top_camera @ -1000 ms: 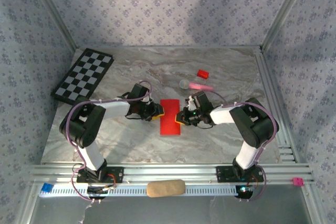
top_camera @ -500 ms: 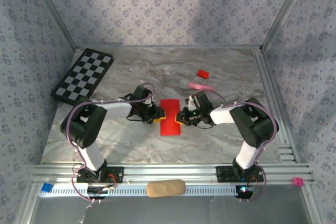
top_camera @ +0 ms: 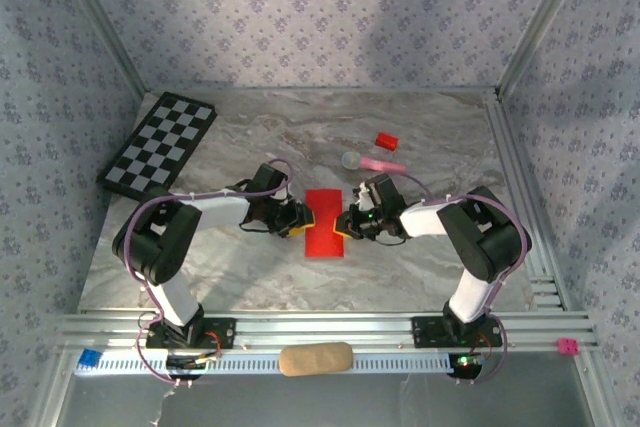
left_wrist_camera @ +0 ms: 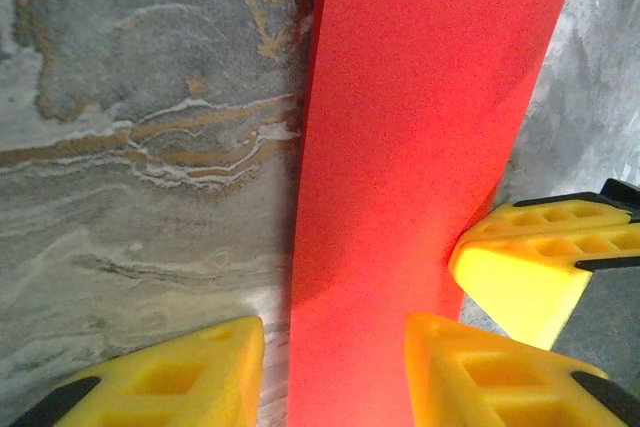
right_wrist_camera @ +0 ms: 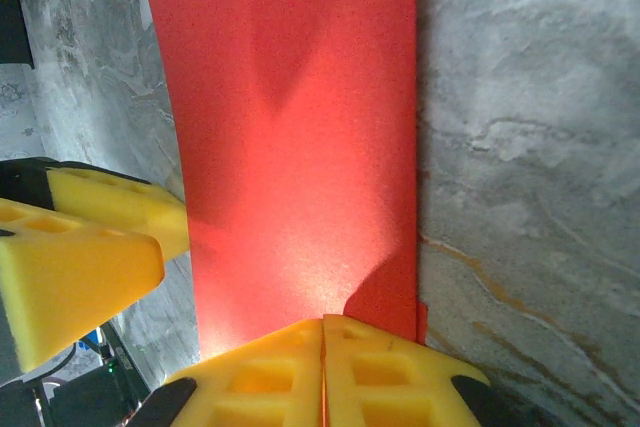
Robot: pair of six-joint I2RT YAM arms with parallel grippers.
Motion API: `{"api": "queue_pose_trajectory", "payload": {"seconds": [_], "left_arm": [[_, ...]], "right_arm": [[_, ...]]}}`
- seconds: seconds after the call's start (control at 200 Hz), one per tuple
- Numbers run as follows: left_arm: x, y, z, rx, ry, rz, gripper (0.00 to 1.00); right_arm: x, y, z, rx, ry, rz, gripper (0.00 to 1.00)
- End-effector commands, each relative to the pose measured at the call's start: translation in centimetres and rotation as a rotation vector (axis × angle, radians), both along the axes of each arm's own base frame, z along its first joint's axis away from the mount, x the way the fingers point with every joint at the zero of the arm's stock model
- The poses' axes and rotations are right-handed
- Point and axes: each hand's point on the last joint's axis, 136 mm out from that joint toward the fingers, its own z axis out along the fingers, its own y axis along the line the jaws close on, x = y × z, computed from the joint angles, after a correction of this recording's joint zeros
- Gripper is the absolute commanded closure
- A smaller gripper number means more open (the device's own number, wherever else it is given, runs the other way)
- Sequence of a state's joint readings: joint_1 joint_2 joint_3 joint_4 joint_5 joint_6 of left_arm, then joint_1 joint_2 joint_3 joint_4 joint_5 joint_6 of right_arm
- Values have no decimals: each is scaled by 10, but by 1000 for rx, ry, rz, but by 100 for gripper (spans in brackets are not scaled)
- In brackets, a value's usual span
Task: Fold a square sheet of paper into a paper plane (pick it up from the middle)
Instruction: Third fold the triangle at the center of the table.
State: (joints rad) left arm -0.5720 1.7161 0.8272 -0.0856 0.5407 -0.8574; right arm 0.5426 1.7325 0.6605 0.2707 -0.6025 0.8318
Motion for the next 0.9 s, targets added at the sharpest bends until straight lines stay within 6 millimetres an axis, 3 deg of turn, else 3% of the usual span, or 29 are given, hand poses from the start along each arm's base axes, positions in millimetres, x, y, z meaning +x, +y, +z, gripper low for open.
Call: {"api": "queue_pose_trajectory", "payload": {"seconds": [0.0, 0.325, 0.595, 0.77, 0.895], "left_arm": [[-11, -2, -9, -8, 38, -30, 60], [-7, -12, -3, -62, 28, -20, 65], [-5, -8, -4, -43, 22, -1, 69], [-4, -8, -1, -41, 17, 6, 79], [-3, -7, 0, -37, 16, 14, 78]], "right_arm": [[-8, -16, -21, -86, 63, -41, 90], [-9, -17, -21, -90, 63, -42, 90], [-9, -17, -21, -91, 62, -43, 90], [-8, -16, -19, -86, 60, -38, 90], [-7, -16, -18, -93, 54, -35, 89]]}}
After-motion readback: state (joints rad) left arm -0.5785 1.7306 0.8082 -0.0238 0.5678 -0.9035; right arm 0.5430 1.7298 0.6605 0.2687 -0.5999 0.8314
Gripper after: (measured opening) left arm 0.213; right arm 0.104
